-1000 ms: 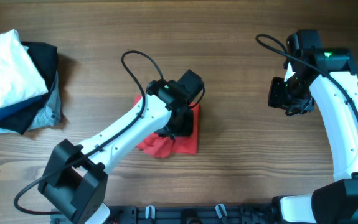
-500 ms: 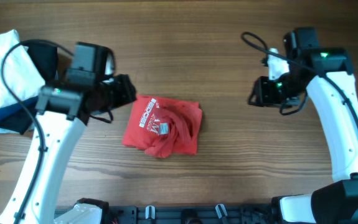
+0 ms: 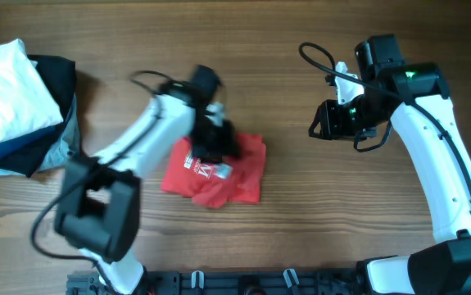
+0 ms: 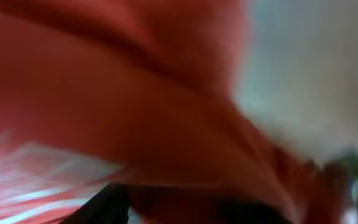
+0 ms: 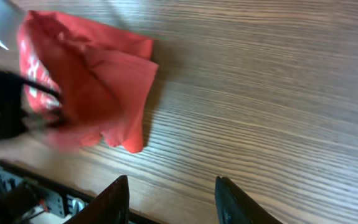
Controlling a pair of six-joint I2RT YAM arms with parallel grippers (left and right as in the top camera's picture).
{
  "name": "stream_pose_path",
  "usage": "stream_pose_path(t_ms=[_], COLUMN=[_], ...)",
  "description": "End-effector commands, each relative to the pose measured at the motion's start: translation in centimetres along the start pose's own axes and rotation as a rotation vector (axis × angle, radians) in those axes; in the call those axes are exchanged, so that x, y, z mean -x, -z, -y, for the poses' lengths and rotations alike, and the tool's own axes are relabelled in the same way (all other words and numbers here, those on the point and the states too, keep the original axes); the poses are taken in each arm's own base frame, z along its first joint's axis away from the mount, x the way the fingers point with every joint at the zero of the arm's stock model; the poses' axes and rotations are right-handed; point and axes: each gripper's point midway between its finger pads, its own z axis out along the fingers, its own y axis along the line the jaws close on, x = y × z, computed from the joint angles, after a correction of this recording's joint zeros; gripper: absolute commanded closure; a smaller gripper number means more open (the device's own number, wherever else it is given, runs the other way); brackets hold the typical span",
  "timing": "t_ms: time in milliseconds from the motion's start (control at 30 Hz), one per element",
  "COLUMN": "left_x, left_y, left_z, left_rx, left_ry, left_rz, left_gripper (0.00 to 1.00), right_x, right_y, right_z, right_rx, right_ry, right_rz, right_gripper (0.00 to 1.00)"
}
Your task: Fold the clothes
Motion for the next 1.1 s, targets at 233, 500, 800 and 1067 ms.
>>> stream_pose_path(t_ms=[233, 500, 800, 1067], left_x=[-2.4, 3.0, 10.8, 11.7], left_y=[5.9, 10.0, 9.7, 4.6], left_z=[3.7, -7.3, -10.8, -13.9], left_rx=[-0.125, 0.286, 0.254, 0.305], left_ry=[-0.142, 0.043, 0.088, 0.139], left_rz=[0.062, 0.320, 0.467, 0.339], left_gripper=[0.47, 0.36, 0.32, 0.33], right_x=[-0.2, -1.8, -7.6, -11.8], right_y=[0.1, -0.3, -8.9, -15.4], right_z=[1.2, 1.1, -5.7, -12.4], right_rx=[-0.071, -0.062, 0.207, 0.340], right_ry=[-0.057, -0.041, 0.058, 0.139], right_rz=[0.002, -0.064, -0.235, -0.237], right_gripper=[0.56, 0.48, 0.73, 0.75])
